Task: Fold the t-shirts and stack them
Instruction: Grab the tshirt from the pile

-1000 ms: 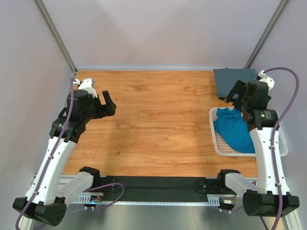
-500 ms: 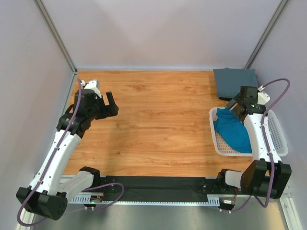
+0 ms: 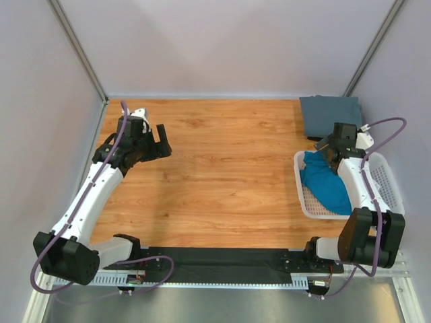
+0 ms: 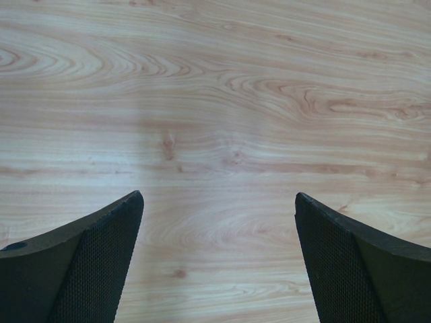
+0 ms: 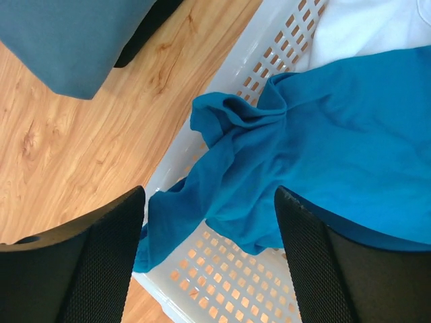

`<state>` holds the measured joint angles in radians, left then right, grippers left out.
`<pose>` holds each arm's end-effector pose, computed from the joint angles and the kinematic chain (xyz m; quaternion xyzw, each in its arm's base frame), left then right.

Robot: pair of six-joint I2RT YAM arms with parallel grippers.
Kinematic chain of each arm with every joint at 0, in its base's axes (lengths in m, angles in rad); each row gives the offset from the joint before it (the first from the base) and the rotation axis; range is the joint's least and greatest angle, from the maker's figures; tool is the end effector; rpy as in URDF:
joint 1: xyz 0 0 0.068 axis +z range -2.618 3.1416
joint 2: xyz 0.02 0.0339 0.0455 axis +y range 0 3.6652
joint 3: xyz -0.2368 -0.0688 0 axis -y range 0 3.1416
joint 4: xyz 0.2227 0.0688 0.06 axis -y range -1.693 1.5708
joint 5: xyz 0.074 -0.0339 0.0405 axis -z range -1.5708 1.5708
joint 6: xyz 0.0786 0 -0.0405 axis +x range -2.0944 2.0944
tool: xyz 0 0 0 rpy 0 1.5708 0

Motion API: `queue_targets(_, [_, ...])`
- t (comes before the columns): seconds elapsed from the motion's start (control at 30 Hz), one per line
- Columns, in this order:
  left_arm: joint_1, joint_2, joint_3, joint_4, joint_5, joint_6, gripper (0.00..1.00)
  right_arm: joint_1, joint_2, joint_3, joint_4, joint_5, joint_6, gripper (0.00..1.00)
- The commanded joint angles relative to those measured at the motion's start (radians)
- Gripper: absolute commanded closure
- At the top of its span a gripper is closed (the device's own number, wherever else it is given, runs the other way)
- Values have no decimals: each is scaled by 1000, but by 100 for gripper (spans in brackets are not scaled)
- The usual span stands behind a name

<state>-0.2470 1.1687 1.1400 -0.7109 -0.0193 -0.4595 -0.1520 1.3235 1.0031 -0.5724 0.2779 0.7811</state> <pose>0.2567 -0.0632 0.2822 -0.1009 0.9093 -0.1314 0.3818 0.2796 -0.0646 0.2134 0.4613 0.8135 -0.0223 0.3536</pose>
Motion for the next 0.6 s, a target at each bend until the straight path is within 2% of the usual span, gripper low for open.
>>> queue_targets(0.0, [5, 9, 41, 25, 10, -15, 1, -4, -24, -15, 80, 18, 58, 22])
queue_targets(0.07, [5, 14, 40, 25, 10, -18, 0, -4, -18, -26, 86, 23, 64, 23])
queue_targets(0.2, [5, 25, 49, 11, 13, -16, 1, -4, -20, -34, 101, 9, 70, 41])
queue_targets(0.23, [5, 23, 49, 13, 10, -16, 1, -4, -21, -32, 101, 18, 72, 55])
queue_targets(0.33, [5, 16, 40, 16, 4, -19, 1, -3, -26, -35, 111, 36, 75, 77])
queue_targets(0.47, [5, 14, 40, 16, 4, -18, 0, -4, -15, -28, 105, 27, 76, 78])
queue_targets(0.57, [5, 9, 41, 10, -5, -10, 0, -4, -1, -11, 74, 17, 73, 66])
